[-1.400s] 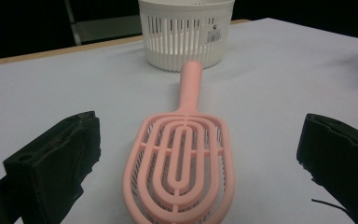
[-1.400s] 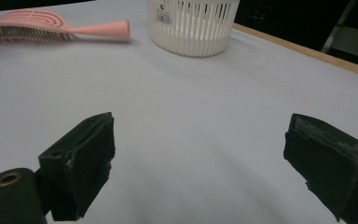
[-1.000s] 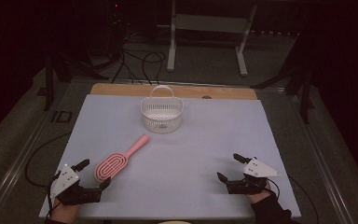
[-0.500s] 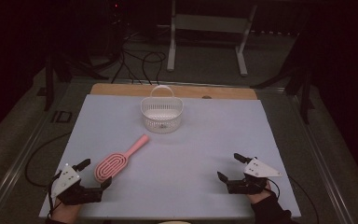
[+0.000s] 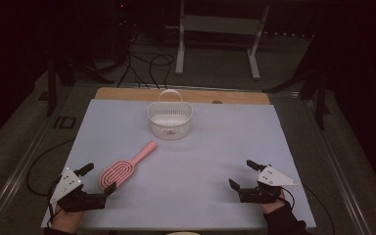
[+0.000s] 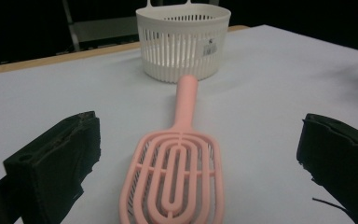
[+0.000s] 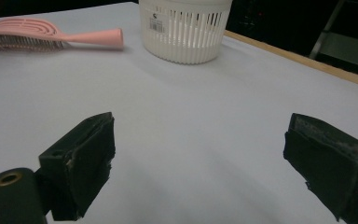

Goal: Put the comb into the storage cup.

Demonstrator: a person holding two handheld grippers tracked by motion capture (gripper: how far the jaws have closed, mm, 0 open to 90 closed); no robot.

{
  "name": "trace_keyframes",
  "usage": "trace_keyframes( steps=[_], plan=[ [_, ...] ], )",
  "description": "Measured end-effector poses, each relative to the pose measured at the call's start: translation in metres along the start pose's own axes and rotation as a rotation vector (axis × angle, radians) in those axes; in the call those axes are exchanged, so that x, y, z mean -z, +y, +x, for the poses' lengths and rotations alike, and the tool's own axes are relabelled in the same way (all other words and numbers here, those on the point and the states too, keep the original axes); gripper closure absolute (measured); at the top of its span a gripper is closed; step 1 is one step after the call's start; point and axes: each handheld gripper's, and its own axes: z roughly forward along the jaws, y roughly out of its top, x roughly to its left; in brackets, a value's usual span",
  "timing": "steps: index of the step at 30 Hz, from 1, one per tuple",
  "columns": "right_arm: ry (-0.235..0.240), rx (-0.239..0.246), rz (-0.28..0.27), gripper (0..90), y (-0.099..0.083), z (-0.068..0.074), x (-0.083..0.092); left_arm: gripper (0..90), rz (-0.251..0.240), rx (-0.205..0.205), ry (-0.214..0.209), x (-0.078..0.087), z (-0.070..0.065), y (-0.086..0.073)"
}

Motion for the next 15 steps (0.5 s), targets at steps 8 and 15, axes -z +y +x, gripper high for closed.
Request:
trace_keyframes(
  steps=[8,15],
  plan=[
    [-0.001,-0.001,-0.004,8.6,0.001,0.0,0.001,0.1,0.0,-0.015,-0.007,0.003,0.001,0.016],
    [-0.002,-0.013,-0.008,8.6,0.001,0.0,0.001,0.1,0.011,-0.04,-0.02,0.001,0.003,0.036]
  ],
)
